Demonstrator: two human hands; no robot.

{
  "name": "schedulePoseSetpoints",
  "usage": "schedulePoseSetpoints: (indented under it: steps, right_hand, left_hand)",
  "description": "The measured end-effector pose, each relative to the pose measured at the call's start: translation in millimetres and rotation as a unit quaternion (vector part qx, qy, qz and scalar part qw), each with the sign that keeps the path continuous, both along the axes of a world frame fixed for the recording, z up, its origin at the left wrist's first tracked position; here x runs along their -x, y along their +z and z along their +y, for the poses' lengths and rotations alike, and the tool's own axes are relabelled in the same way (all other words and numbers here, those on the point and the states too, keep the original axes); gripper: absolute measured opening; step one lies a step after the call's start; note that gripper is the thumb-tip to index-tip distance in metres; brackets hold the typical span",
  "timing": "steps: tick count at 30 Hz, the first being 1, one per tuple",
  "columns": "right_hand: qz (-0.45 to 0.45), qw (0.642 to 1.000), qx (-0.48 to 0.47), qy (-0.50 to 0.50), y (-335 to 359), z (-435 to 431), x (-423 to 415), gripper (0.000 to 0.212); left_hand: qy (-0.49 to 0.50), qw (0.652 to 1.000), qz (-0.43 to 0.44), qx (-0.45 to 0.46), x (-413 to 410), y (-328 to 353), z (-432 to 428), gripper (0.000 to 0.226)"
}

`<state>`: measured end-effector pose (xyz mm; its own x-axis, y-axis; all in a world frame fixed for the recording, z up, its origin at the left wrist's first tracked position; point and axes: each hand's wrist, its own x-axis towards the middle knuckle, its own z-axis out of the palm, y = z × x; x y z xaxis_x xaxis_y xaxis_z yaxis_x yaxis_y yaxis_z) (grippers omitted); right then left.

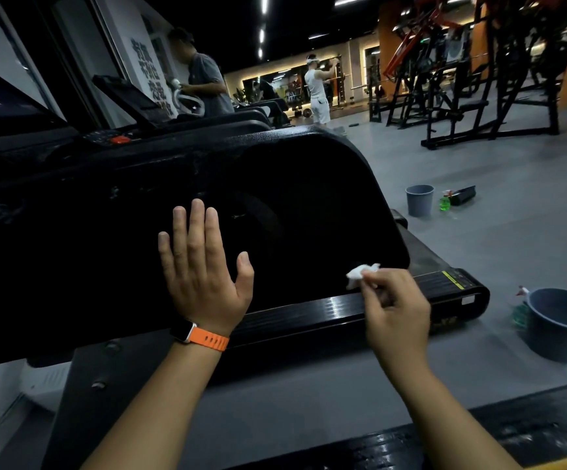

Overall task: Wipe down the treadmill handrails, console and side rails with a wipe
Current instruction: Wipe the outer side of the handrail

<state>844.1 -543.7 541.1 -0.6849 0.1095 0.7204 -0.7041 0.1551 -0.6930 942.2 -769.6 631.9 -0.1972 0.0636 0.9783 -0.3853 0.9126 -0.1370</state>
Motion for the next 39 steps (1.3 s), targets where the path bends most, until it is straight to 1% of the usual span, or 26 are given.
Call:
schedulePoseSetpoints:
  steps: [1,2,4,6,8,10,13,15,17,19,20,21,23,24,25,26,28,29,30,33,34,35,37,38,39]
  right_hand:
    - [0.004,1.0,-0.006,0.003,-1.7,3.8,1.9,0.015]
    - [-0.002,1.0,0.009,-0.012,-1.7,9.9,8.6,0.014]
    - [-0.033,0.996,0.065,-0.059,0.5,22.3,24.4,0.014]
    - [-0.056,0.991,0.091,-0.08,-3.4,22.3,25.5,0.018]
    - [-0.039,0.994,0.074,-0.066,-9.5,7.1,8.6,0.026]
    - [-0.026,0.998,0.051,-0.021,-15.1,-11.9,-12.5,0.031]
    - [-0.011,1.0,0.01,0.012,-18.6,-25.9,-24.4,0.017]
    - [0.008,1.0,-0.006,0.006,-17.9,-20.2,-19.2,0.008]
    - [-0.017,0.998,0.041,-0.034,-13.1,-3.5,-1.5,0.007]
    - [-0.057,0.989,0.11,-0.079,-5.7,11.8,12.7,0.017]
    - [-0.06,0.988,0.115,-0.08,-4.4,12.2,13.5,0.018]
    - [-0.043,0.993,0.09,-0.061,-4.5,8.6,9.4,0.015]
    - [0.02,1.0,-0.006,-0.01,-7.6,-3.5,-6.5,0.006]
    - [0.048,0.998,-0.038,-0.006,-8.6,-5.4,-8.9,0.005]
    - [0.06,0.997,-0.044,-0.019,-7.2,-3.4,-4.1,0.005]
    - [0.056,0.997,-0.022,-0.044,-2.0,1.2,4.6,0.004]
    - [0.003,0.993,0.06,-0.1,13.1,12.6,20.4,0.008]
    - [-0.014,0.991,0.087,-0.103,19.2,14.7,23.4,0.011]
    - [-0.011,0.992,0.085,-0.094,21.8,12.3,21.8,0.013]
    - [0.074,0.996,-0.019,-0.047,20.0,-0.1,4.3,0.009]
    - [0.089,0.994,-0.029,-0.05,21.1,2.2,7.9,0.008]
    - [0.079,0.995,-0.012,-0.063,24.1,6.8,15.5,0.007]
    - [0.024,0.993,0.068,-0.091,33.4,12.4,26.0,0.008]
    - [0.011,0.992,0.082,-0.09,35.6,10.7,26.8,0.007]
    - [0.017,0.994,0.067,-0.081,36.0,5.2,21.9,0.007]
  left_hand:
    - [0.0,1.0,0.0,-0.001,-0.5,-0.3,-0.4,0.065]
    - [0.001,1.0,0.0,0.001,-0.9,-0.3,-0.8,0.065]
    - [0.002,1.0,-0.003,0.005,-1.3,0.4,-0.7,0.065]
    - [0.0,1.0,-0.005,0.004,-0.9,0.6,-0.3,0.066]
    - [0.002,1.0,-0.003,0.002,-0.2,0.7,-0.2,0.066]
    - [0.004,1.0,-0.002,0.002,0.2,0.8,-0.1,0.066]
    - [0.0,1.0,-0.004,0.004,-0.5,0.9,-0.5,0.066]
    - [0.001,1.0,-0.005,0.004,-0.8,0.3,-1.1,0.066]
    - [0.002,1.0,-0.006,0.002,-0.7,0.0,-1.4,0.066]
    - [0.003,1.0,-0.005,0.0,-0.5,-0.2,-0.5,0.066]
    - [0.002,1.0,-0.005,0.001,-0.4,-0.2,-0.2,0.066]
    - [0.001,1.0,-0.005,0.001,-0.2,-0.2,0.0,0.066]
    - [0.002,1.0,-0.003,0.001,-0.1,-0.2,-0.2,0.065]
    - [0.002,1.0,-0.003,0.001,-0.2,-0.3,-0.4,0.065]
    - [0.003,1.0,-0.004,0.001,-0.6,-0.5,-0.7,0.065]
    - [0.003,1.0,-0.005,0.001,-0.8,-0.4,-1.0,0.065]
    - [0.004,1.0,-0.005,0.003,-0.4,-0.4,-0.7,0.066]
    - [0.005,1.0,-0.005,0.003,0.1,-0.4,-0.2,0.066]
    - [0.005,1.0,-0.005,0.003,0.4,-0.6,0.1,0.066]
    - [0.008,1.0,0.0,0.005,1.0,-1.4,-0.6,0.066]
    - [0.009,1.0,0.0,0.005,0.6,-1.5,-0.9,0.067]
    - [0.009,1.0,0.001,0.005,0.3,-1.5,-1.0,0.067]
    - [0.009,1.0,0.0,0.007,0.0,-1.0,-0.4,0.067]
    - [0.009,1.0,-0.001,0.007,0.1,-0.7,-0.1,0.067]
    - [0.009,1.0,-0.001,0.008,0.5,-0.6,0.0,0.067]
